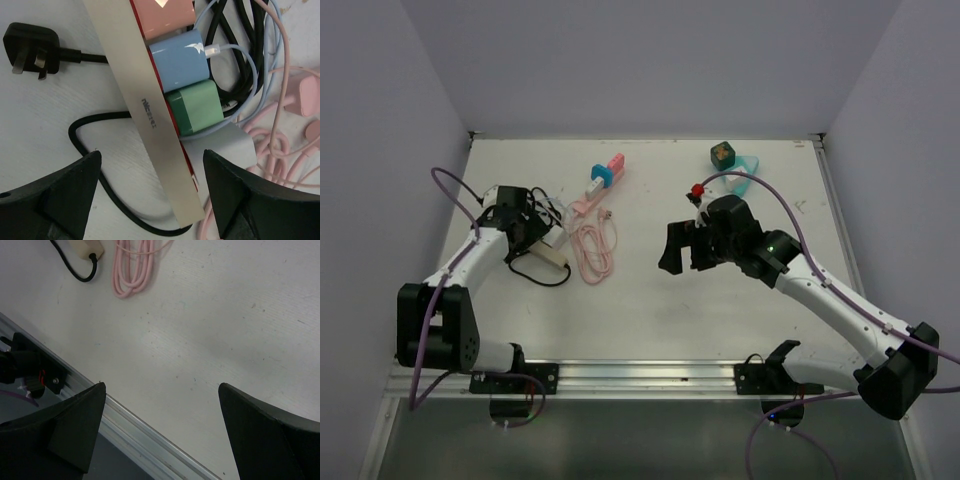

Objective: Pull the plug off the socket

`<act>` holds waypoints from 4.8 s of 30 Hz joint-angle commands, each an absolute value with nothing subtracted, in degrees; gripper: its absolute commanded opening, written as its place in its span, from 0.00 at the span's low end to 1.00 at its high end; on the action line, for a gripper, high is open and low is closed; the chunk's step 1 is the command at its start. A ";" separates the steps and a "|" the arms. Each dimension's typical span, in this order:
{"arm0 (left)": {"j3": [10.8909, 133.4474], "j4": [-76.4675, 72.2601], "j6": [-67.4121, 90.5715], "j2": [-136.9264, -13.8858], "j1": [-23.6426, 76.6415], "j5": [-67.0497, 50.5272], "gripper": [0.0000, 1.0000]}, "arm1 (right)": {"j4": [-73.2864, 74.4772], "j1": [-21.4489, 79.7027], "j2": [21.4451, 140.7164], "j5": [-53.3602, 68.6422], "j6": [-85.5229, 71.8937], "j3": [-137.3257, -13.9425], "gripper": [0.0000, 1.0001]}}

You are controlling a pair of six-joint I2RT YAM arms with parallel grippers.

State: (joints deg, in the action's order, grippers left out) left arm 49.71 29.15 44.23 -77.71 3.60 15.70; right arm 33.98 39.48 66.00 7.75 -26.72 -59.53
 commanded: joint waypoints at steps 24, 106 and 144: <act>51.07 20.22 46.15 -90.09 0.00 19.52 0.55 | 36.21 39.81 64.16 5.27 -22.94 -59.06 0.99; 44.74 1.23 23.38 -62.14 44.91 -2.11 0.00 | 5.28 32.96 79.71 23.11 -39.38 -55.63 0.66; 57.66 2.73 23.73 -76.11 39.38 0.62 0.87 | 7.56 34.37 77.17 28.39 -30.32 -57.83 0.00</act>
